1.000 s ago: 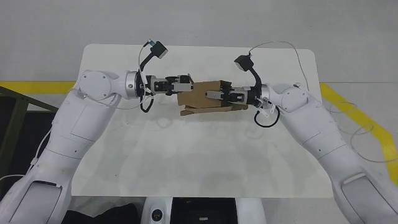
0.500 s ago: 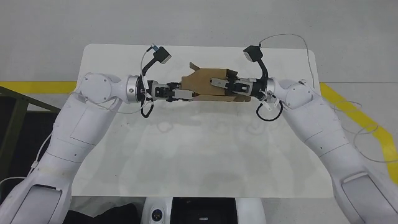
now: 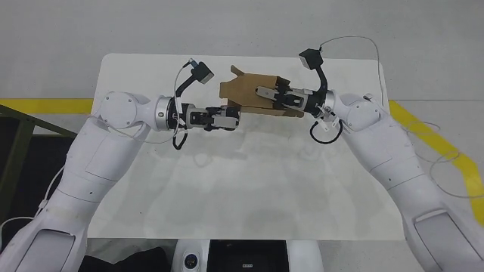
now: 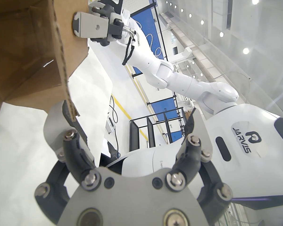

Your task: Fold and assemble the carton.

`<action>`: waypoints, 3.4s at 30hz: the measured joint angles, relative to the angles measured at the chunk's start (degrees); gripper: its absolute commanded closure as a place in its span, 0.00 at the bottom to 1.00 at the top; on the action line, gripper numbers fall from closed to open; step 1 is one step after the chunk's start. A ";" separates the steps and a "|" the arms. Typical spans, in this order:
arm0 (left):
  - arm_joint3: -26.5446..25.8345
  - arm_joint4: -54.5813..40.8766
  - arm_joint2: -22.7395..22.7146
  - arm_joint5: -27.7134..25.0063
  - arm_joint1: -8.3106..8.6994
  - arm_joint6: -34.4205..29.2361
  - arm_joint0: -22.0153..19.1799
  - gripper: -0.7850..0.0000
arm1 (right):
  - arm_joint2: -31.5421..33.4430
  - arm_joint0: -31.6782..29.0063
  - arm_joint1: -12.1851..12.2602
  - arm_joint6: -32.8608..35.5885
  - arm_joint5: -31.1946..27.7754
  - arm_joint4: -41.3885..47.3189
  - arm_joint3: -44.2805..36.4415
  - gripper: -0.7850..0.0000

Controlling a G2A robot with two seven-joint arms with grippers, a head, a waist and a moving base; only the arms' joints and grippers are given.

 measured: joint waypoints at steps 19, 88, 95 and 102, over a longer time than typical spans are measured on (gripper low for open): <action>1.69 -0.61 0.15 1.01 -0.51 0.72 -0.94 0.00 | -0.26 -1.20 -1.17 -0.47 0.76 -0.27 -1.51 1.00; 7.46 28.94 -0.44 -10.20 0.32 14.84 -0.80 0.00 | 6.29 -9.65 0.80 11.19 2.89 8.45 -9.52 1.00; 6.96 28.21 -0.05 -9.91 0.25 14.66 -0.99 0.00 | 5.67 -9.22 0.44 12.09 2.99 8.88 -9.40 1.00; 6.75 27.65 0.23 -9.53 0.14 14.73 -1.55 0.00 | 5.05 -8.92 0.12 12.73 3.29 9.21 -9.55 1.00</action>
